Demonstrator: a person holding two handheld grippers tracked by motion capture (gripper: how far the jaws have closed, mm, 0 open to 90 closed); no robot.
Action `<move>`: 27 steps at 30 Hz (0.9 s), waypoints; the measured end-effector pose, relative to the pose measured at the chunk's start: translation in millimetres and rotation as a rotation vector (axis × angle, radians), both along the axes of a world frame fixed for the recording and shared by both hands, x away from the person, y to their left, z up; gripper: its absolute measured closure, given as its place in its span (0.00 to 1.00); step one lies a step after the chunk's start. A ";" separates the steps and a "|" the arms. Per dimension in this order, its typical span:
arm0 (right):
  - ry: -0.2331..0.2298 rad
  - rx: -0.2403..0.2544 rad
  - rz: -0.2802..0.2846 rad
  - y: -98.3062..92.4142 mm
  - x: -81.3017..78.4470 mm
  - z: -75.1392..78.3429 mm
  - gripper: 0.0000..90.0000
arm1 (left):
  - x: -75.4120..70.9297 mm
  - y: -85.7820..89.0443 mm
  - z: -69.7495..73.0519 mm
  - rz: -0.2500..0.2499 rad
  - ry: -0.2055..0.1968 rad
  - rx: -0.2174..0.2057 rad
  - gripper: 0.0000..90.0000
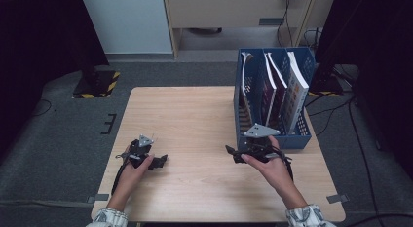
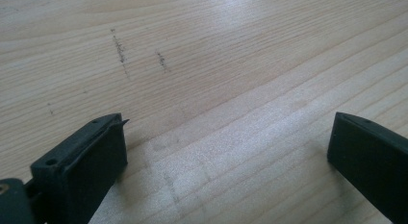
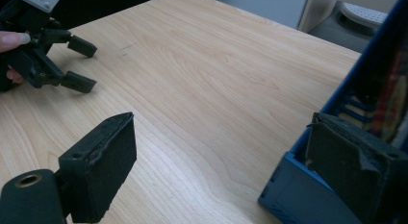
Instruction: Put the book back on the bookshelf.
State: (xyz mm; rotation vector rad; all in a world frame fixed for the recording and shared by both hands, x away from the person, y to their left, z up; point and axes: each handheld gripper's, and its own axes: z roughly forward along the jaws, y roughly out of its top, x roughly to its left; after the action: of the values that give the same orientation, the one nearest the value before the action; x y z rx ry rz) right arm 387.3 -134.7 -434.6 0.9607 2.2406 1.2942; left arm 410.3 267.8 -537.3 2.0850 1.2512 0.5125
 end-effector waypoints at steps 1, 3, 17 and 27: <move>0.000 -0.001 0.005 1.9 -0.1 -0.2 0.12 | 0.0 0.0 0.0 0.000 0.000 0.000 0.00; 0.000 -0.001 0.011 5.5 0.1 -1.0 0.12 | 0.0 0.0 0.0 0.000 0.000 0.000 0.00; 0.027 -0.032 0.088 44.3 5.6 -13.1 0.11 | 0.1 0.0 0.0 -0.001 0.001 -0.001 0.00; 0.037 -0.059 0.094 53.1 6.7 -19.7 0.11 | 0.0 -0.1 0.0 0.000 -0.001 0.000 0.00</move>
State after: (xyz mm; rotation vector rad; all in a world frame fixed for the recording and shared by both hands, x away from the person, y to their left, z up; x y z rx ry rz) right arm 394.0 -81.6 -454.3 0.8745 2.3638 1.2513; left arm 410.2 267.6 -537.3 2.0848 1.2503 0.5129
